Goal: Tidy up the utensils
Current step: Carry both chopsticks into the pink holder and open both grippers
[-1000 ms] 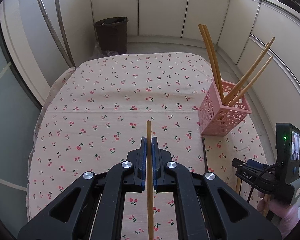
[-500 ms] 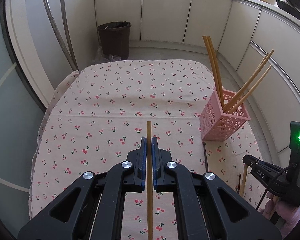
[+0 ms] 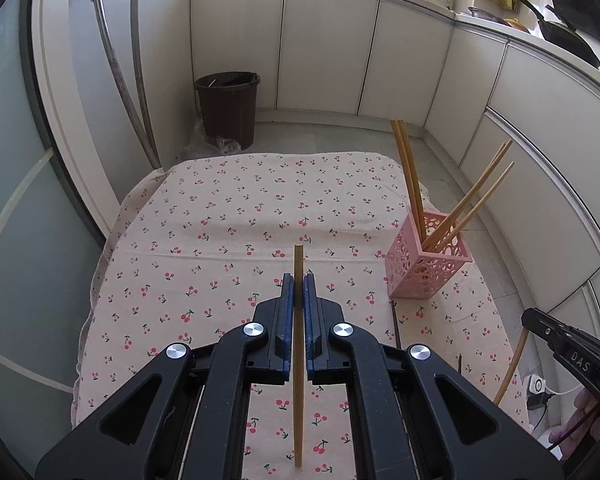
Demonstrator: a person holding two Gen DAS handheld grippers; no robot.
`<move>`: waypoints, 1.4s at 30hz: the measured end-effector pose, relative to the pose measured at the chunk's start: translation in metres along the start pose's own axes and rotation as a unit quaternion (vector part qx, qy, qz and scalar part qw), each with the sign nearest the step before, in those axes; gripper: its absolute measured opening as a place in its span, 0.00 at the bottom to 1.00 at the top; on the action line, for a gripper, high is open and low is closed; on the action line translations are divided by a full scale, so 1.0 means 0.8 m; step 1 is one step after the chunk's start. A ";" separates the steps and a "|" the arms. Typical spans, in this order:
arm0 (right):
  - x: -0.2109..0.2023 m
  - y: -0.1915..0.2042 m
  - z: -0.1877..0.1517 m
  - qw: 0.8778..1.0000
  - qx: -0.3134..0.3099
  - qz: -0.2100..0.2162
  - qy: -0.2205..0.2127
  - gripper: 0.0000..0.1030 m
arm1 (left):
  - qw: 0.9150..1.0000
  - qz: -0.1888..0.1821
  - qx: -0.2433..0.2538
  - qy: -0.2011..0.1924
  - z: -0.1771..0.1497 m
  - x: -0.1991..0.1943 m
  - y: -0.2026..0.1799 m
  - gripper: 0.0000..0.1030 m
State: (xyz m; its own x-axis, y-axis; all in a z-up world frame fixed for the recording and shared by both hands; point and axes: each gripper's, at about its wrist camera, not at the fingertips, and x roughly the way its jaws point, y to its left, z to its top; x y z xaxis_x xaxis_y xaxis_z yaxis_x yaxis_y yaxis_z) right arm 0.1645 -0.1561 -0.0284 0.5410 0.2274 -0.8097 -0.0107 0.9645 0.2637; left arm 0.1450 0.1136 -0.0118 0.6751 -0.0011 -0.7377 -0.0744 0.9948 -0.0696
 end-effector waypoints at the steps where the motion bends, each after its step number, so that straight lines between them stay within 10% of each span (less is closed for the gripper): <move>1: -0.007 0.000 0.000 1.000 -0.002 0.003 -0.003 0.08 | 1.000 0.000 0.001 -0.003 0.002 -0.004 0.000 0.04; 25: -0.205 -0.038 0.125 0.973 0.074 0.072 -0.206 0.08 | 0.980 -0.106 -0.027 -0.164 0.158 -0.100 -0.070 0.04; 39: -0.186 -0.049 0.161 0.967 0.083 0.072 -0.229 0.08 | 0.986 -0.119 0.006 -0.121 0.153 -0.001 -0.125 0.07; 42: -0.183 -0.049 0.163 0.967 0.086 0.071 -0.230 0.08 | 0.986 -0.127 -0.021 -0.102 0.152 0.010 -0.112 0.21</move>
State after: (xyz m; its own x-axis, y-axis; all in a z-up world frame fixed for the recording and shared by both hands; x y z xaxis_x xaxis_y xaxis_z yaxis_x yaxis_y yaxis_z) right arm 0.1952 -0.2446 0.1478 0.8615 0.2346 -0.4503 0.0057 0.8824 0.4705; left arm 0.2466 0.0371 0.0700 0.8092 -0.2248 -0.5429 0.0890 0.9602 -0.2649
